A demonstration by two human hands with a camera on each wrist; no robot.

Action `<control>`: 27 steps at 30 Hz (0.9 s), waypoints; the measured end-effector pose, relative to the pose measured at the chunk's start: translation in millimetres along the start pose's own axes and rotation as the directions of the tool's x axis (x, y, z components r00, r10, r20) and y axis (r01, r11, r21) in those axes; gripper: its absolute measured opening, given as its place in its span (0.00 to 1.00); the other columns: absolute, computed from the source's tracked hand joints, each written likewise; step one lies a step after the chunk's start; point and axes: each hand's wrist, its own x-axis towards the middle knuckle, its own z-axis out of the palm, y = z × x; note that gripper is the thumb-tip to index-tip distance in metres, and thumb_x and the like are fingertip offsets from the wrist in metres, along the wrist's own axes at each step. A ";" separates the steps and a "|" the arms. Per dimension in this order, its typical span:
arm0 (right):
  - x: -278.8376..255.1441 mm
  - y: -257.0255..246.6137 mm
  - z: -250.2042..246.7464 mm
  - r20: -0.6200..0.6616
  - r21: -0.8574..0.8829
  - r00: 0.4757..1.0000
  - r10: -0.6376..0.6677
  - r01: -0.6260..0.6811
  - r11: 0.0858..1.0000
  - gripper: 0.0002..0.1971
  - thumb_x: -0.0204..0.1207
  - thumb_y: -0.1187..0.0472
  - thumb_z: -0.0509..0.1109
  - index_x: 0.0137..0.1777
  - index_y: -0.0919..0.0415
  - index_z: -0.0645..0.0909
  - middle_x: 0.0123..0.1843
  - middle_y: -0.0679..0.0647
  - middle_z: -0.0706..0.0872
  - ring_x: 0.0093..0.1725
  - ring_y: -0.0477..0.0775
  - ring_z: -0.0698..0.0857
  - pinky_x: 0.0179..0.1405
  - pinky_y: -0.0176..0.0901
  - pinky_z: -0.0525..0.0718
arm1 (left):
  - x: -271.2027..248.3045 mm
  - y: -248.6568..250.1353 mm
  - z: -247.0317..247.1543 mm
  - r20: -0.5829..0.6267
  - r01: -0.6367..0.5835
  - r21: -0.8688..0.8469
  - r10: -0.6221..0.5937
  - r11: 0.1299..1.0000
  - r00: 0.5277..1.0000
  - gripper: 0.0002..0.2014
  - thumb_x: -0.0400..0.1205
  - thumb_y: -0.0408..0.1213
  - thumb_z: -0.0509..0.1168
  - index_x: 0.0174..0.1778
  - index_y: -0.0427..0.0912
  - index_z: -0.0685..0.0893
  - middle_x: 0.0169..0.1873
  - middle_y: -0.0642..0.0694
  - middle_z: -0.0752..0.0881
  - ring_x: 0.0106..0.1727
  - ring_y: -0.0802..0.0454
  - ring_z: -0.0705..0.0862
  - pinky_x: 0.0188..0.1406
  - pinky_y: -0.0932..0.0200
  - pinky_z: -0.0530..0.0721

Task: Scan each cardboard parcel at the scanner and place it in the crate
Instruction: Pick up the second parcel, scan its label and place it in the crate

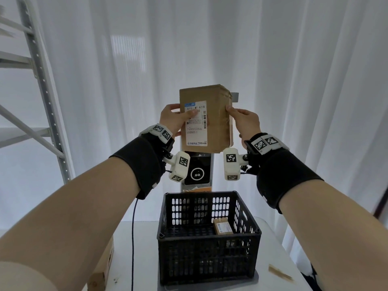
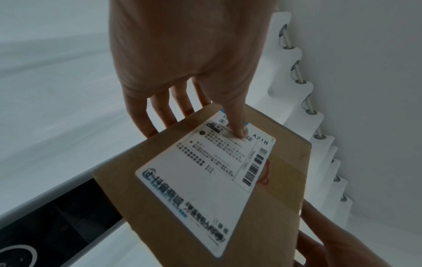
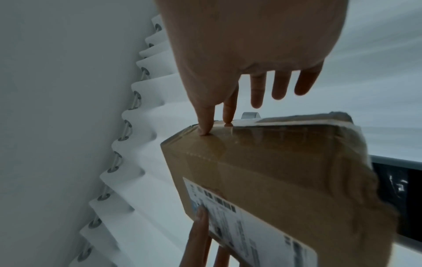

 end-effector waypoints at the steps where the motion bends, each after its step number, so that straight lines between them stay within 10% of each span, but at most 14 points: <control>1: 1.4 0.5 -0.5 -0.003 0.001 1.000 0.006 -0.006 1.000 0.17 0.76 0.47 0.74 0.60 0.55 0.86 0.41 0.41 0.83 0.42 0.43 0.80 0.51 0.47 0.80 | 0.0 0.5 0.7 -0.015 -0.012 -0.008 0.012 1.000 1.000 0.31 0.73 0.43 0.81 0.70 0.44 0.78 0.56 0.45 0.92 0.48 0.51 0.92 0.32 0.58 0.87; 4: 3.3 1.9 -0.6 0.007 0.054 0.996 0.084 -0.084 0.995 0.13 0.78 0.49 0.69 0.54 0.55 0.87 0.44 0.50 0.88 0.43 0.54 0.84 0.43 0.47 0.84 | -3.2 5.5 2.9 -0.061 0.007 -0.029 -0.009 1.000 0.998 0.18 0.81 0.53 0.71 0.60 0.44 0.86 0.50 0.48 0.92 0.51 0.47 0.92 0.41 0.55 0.86; 8: 7.1 6.2 -0.5 0.030 0.136 0.982 0.185 -0.187 0.973 0.13 0.76 0.50 0.61 0.48 0.55 0.85 0.47 0.54 0.88 0.47 0.58 0.86 0.59 0.55 0.87 | -5.5 11.3 9.8 -0.077 0.008 -0.065 -0.013 0.998 0.997 0.25 0.89 0.57 0.53 0.52 0.45 0.92 0.46 0.50 0.94 0.47 0.48 0.92 0.52 0.51 0.85; 15: 5.6 9.5 3.1 0.004 0.033 0.989 0.151 -0.151 0.988 0.13 0.83 0.61 0.54 0.36 0.52 0.72 0.39 0.50 0.77 0.42 0.55 0.82 0.62 0.58 0.83 | -3.0 9.3 10.0 0.004 0.104 -0.151 -0.105 0.983 0.994 0.24 0.89 0.52 0.54 0.43 0.43 0.89 0.45 0.47 0.90 0.52 0.45 0.87 0.64 0.42 0.83; 19: 7.5 14.4 8.5 -0.002 0.038 0.990 0.141 -0.141 0.989 0.17 0.81 0.64 0.53 0.35 0.52 0.80 0.47 0.57 0.85 0.48 0.61 0.83 0.60 0.63 0.86 | 1.1 1.5 5.8 0.038 0.142 -0.180 -0.137 0.973 0.990 0.20 0.89 0.51 0.56 0.46 0.43 0.87 0.47 0.45 0.88 0.49 0.46 0.86 0.56 0.47 0.84; 27: 2.6 32.0 23.6 -0.008 0.007 0.987 0.161 -0.161 0.987 0.11 0.81 0.58 0.59 0.35 0.50 0.72 0.35 0.47 0.75 0.36 0.51 0.78 0.54 0.56 0.81 | 9.5 -22.7 -12.2 0.070 0.194 -0.147 -0.185 0.970 0.980 0.16 0.87 0.49 0.58 0.51 0.44 0.88 0.46 0.46 0.89 0.49 0.46 0.87 0.52 0.47 0.87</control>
